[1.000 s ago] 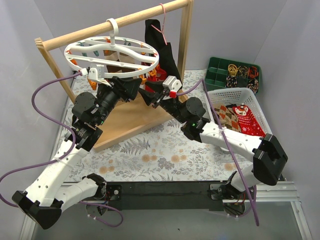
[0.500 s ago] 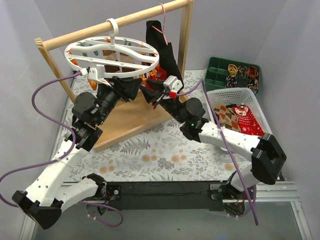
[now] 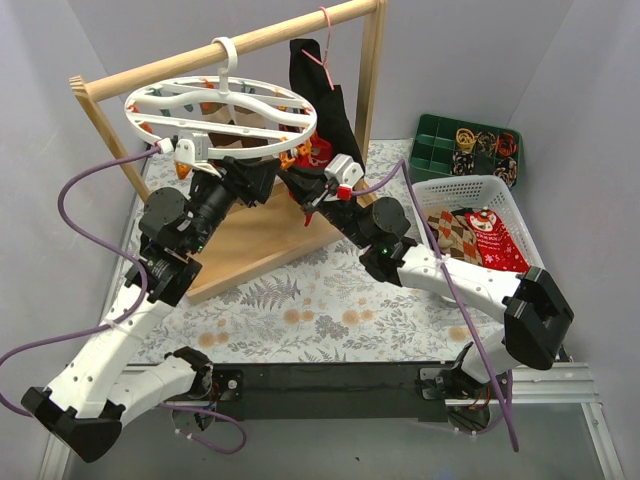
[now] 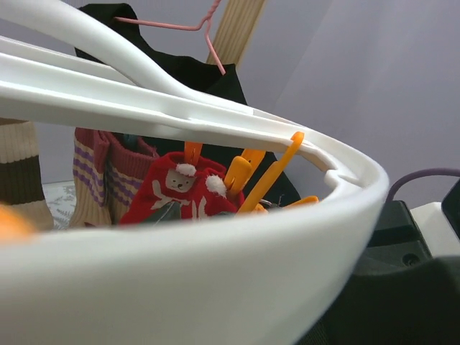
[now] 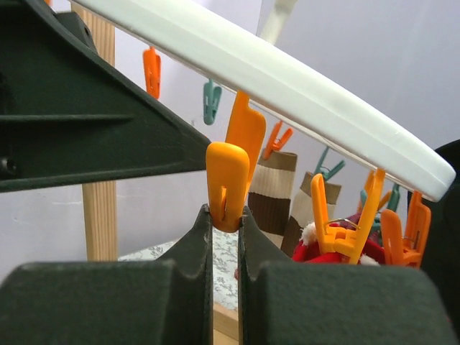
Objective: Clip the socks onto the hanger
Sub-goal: Open the clamp at the hanger.
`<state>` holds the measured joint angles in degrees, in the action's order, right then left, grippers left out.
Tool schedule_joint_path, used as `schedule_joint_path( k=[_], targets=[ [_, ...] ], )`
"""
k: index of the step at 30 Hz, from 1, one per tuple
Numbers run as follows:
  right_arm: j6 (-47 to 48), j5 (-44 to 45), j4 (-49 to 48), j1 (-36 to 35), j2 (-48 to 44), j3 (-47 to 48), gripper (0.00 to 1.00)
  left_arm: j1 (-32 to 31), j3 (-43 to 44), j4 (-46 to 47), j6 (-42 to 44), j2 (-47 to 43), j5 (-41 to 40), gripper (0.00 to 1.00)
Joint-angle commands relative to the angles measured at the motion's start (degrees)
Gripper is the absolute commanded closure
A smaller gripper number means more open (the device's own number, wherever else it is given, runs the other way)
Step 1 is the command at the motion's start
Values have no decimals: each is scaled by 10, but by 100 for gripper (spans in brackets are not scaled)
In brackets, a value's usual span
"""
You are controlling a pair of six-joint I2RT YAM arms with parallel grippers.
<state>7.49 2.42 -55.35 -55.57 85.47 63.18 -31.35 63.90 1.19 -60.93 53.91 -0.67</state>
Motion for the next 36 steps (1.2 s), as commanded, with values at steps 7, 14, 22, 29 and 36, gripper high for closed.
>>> schedule_joint_path(
  k=[7,14,22,29,36],
  targets=[
    [-3,1,11,0,-30,-15,99,1,-22,7,221,-50,110,39],
    [12,7,22,0,-29,-13,99,1,-13,27,284,-19,152,32],
    [19,4,28,0,-24,-8,99,1,-32,111,319,-3,153,32],
    [31,5,32,0,-20,-5,99,1,-48,176,247,6,138,33],
    [33,0,39,0,-17,0,99,1,-47,186,238,19,138,35]
  ],
)
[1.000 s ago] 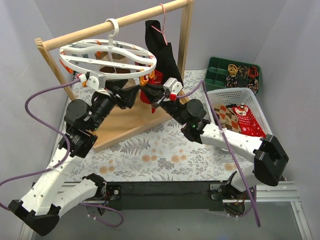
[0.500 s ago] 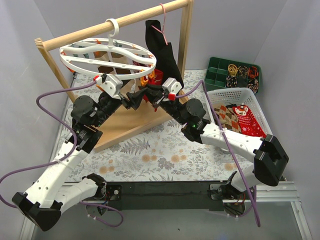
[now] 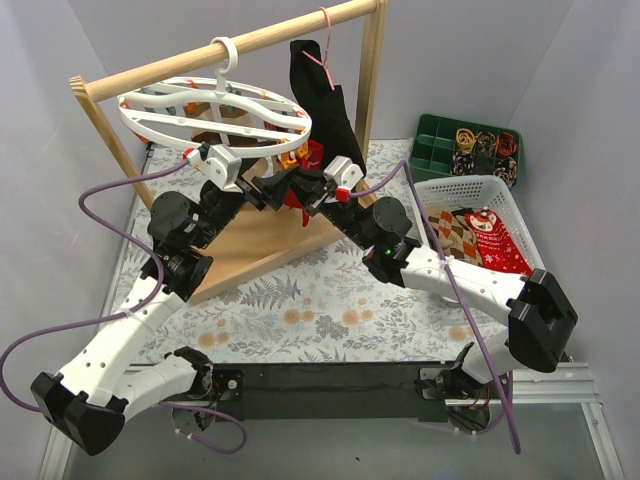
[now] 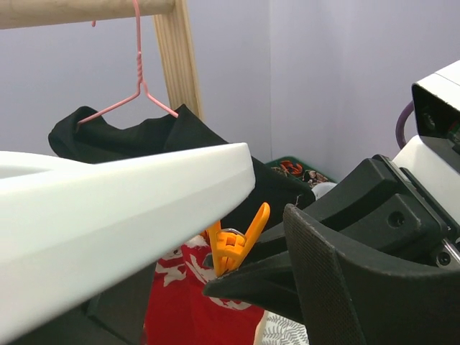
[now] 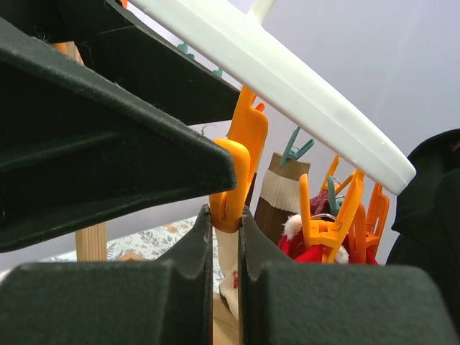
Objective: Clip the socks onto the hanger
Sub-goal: Open the clamp at the hanger.
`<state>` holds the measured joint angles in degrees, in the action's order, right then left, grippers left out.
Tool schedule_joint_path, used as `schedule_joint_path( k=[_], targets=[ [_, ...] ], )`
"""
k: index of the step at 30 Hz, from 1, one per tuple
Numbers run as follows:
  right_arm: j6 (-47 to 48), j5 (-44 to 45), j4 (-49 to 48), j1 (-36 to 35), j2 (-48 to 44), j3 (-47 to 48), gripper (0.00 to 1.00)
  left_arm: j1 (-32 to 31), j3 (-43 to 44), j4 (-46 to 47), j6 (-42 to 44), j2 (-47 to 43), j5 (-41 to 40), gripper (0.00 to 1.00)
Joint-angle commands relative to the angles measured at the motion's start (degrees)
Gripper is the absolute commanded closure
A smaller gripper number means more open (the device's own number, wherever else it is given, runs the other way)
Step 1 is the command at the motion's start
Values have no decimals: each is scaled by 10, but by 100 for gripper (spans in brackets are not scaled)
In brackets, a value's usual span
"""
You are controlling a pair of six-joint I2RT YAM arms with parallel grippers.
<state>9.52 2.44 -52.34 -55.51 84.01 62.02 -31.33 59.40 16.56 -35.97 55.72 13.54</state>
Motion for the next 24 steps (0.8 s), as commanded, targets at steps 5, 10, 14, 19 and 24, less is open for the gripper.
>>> schedule_joint_path(
  k=[5,10,14,19,24],
  targets=[
    [15,-3,15,0,0,19,99,0,10,40,-8,17,-1,38],
    [16,-2,20,0,-1,21,99,0,15,36,4,25,2,40],
    [18,-4,24,0,-2,23,99,0,20,19,19,25,0,40],
    [16,-3,29,0,1,25,99,0,27,18,20,25,-2,53],
    [14,-6,37,0,-1,26,99,0,32,22,17,29,-3,69]
  ],
)
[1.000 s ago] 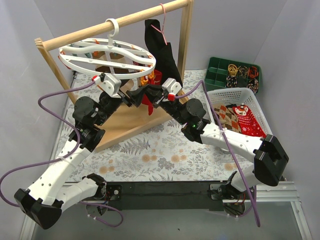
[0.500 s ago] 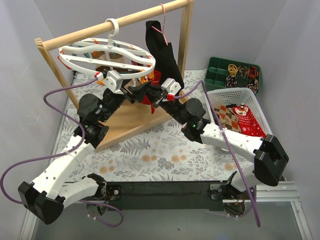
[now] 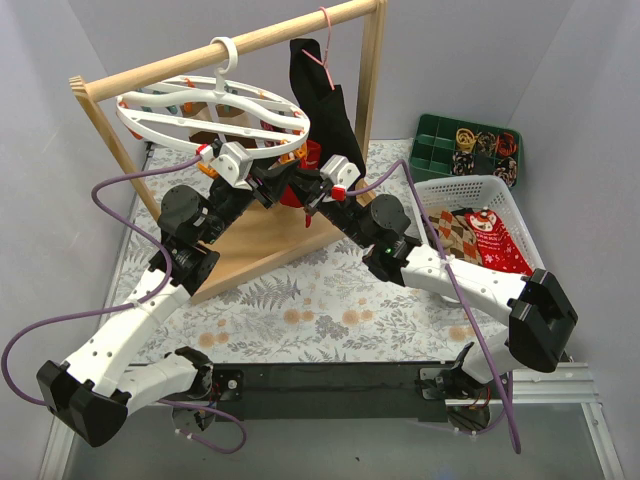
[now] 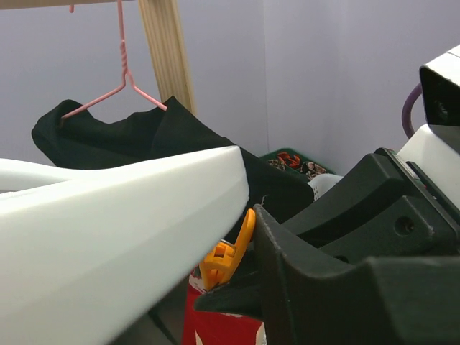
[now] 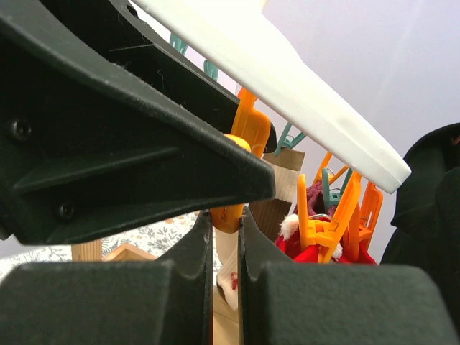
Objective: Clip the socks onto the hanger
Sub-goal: Open the clamp at the hanger.
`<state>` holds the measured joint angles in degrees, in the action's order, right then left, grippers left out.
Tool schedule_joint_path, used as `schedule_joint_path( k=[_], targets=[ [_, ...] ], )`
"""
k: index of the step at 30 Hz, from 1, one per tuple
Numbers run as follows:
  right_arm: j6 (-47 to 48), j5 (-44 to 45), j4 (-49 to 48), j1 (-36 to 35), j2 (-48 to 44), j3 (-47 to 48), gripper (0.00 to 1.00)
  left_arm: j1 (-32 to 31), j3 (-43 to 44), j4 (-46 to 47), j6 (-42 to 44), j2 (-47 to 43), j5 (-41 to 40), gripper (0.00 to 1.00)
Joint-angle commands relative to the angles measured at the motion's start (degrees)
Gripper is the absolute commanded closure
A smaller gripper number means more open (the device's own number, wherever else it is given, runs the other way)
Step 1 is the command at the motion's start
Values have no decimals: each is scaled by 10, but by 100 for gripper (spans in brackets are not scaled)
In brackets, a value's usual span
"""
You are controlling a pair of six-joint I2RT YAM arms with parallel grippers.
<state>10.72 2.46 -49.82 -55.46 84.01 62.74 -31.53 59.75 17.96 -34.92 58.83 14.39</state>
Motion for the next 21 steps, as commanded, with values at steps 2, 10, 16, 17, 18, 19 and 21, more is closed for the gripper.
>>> schedule_joint_path(
  k=[2,10,16,17,18,19,21],
  targets=[
    [1,-8,16,-1,-2,16,99,2,30,9,6,-2,-16,74],
    [-18,-11,62,-1,-28,3,92,2,12,22,-9,-2,-35,93],
    [-53,-17,169,-1,-74,-10,67,2,-19,38,-27,-6,-71,100],
    [-61,-20,190,-1,-89,-10,60,2,-22,39,-36,-7,-76,100],
    [-66,-20,210,-1,-96,-9,57,2,-29,40,-40,-6,-86,100],
    [-82,-20,234,-1,-103,-9,55,2,-32,40,-45,-7,-92,100],
    [-97,-14,302,0,-128,-11,48,2,-40,38,-65,-6,-101,100]
  ],
)
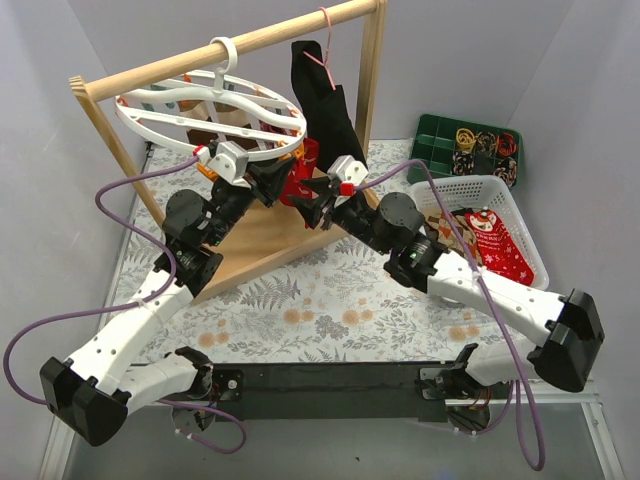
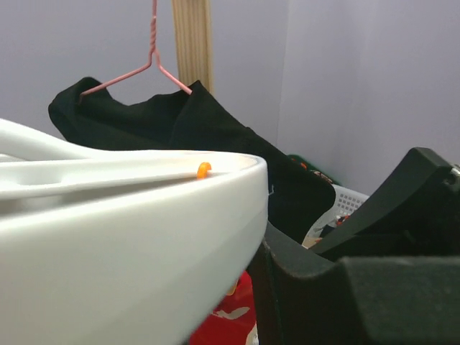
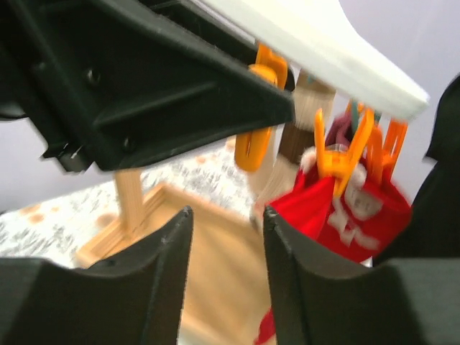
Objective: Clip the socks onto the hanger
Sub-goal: Open the clamp at the hanger, then pick up the sock from the bin.
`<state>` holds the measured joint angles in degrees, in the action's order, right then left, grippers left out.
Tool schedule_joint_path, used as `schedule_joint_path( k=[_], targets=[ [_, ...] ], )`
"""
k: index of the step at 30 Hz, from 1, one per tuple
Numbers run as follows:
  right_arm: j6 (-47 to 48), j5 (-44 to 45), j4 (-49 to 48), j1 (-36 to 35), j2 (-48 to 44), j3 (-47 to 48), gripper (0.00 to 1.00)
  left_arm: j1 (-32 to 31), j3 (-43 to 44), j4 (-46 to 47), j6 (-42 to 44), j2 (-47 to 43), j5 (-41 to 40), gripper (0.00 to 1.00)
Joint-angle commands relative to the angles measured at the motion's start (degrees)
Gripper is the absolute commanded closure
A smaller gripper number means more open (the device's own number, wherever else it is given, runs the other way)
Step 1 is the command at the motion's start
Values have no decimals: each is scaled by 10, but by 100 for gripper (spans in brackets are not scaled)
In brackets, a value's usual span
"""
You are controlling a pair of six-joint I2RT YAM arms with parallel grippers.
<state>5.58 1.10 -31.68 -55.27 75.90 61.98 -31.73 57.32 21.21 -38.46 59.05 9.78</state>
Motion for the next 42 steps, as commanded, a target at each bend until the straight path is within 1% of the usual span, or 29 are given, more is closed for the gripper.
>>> schedule_joint_path(
  k=[1,2,5,7,8,9,10,11,13,14,16,17,19,20,22,23,25,26,28,29,31,32,34,35,36,40,41,42],
  targets=[
    [-50,3,141,-2,-56,-5,46,4,-19,5,-35,-9,-64,100],
    [-51,15,186,-1,-73,-6,41,4,-24,6,-42,-10,-70,100],
    [-70,44,270,7,-96,10,34,4,-34,0,-72,-13,-87,100],
    [-74,62,363,14,-104,33,33,4,-33,-15,-93,-13,-90,100],
    [-79,80,389,23,-111,41,32,4,-30,-20,-102,-13,-91,100],
    [-86,88,441,29,-115,46,30,4,-28,-31,-111,-14,-110,100],
    [-92,93,465,38,-117,60,29,4,-27,-35,-129,-14,-113,100],
    [-98,94,487,60,-123,65,26,4,-27,-37,-134,-15,-117,100],
    [-117,85,551,90,-127,73,25,4,-27,-46,-151,-17,-126,100],
    [-123,76,568,124,-135,71,25,4,-27,-49,-156,-17,-134,100],
    [-136,73,596,159,-146,60,25,4,-26,-56,-160,-17,-136,100],
    [-138,68,604,197,-156,47,24,4,-26,-57,-165,-16,-138,100],
    [-138,54,631,238,-159,42,24,3,-24,-61,-167,-16,-141,100],
    [-135,49,641,274,-156,38,24,4,-23,-63,-171,-15,-142,100],
    [-124,57,658,303,-153,32,24,4,-20,-67,-175,-13,-148,100],
    [-124,64,667,334,-150,29,24,4,-19,-68,-176,-13,-149,100],
    [-122,61,670,371,-146,17,26,4,-14,-74,-184,-11,-156,100],
    [-117,53,672,405,-139,14,27,4,-12,-77,-187,-10,-157,100],
    [-115,37,671,443,-128,7,28,4,-4,-86,-191,-7,-162,100],
    [-116,17,671,479,-113,7,30,4,-2,-91,-192,-6,-162,100],
    [-116,14,668,506,-95,15,32,4,6,-101,-191,-3,-163,100],
    [-116,27,667,523,-74,20,34,4,8,-104,-191,-2,-164,100],
    [-121,26,653,542,-48,37,36,4,13,-108,-194,0,-162,100],
    [-121,24,649,547,-20,44,38,4,16,-109,-195,1,-159,100],
    [-118,27,643,566,-6,51,39,4,17,-115,-196,2,-158,100],
    [-107,43,611,596,77,81,42,4,26,-120,-201,9,-151,100],
    [-104,43,610,602,91,97,45,4,28,-120,-203,8,-150,100],
    [-102,43,607,607,103,104,46,4,28,-121,-203,8,-150,100]
  ],
)
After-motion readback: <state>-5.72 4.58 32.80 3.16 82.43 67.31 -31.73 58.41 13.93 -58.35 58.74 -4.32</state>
